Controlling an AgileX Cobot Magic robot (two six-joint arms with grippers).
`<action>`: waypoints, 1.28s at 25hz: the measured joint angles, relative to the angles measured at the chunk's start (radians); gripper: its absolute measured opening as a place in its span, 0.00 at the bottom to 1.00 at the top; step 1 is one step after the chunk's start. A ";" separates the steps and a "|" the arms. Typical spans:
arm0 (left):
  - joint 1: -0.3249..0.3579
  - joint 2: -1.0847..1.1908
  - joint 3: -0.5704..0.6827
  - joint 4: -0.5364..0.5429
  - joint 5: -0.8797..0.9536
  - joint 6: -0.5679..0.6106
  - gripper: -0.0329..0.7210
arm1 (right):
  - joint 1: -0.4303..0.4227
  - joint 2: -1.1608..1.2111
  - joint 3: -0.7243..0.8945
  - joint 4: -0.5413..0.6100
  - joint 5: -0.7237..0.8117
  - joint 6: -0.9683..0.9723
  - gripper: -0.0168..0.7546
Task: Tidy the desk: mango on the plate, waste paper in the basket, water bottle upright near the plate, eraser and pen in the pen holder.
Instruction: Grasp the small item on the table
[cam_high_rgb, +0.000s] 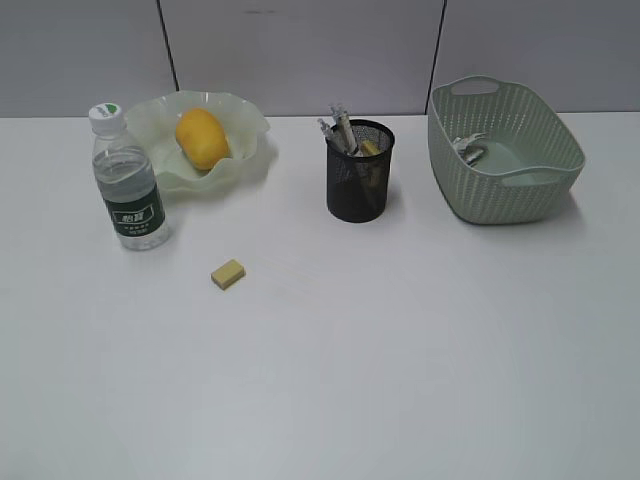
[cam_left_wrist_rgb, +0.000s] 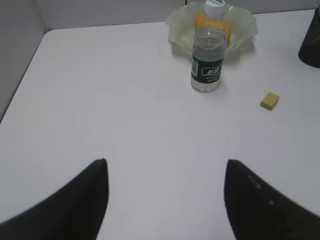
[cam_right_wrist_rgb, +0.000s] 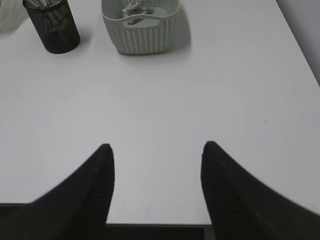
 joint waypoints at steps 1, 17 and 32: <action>0.000 0.000 0.000 0.001 0.000 0.000 0.77 | 0.000 0.000 0.000 0.001 0.000 0.000 0.60; 0.000 0.000 0.004 0.003 0.004 0.000 0.77 | 0.000 0.000 0.000 -0.006 -0.001 -0.002 0.60; 0.000 -0.001 0.004 0.003 0.004 0.000 0.77 | 0.000 0.000 0.000 -0.014 -0.001 -0.091 0.60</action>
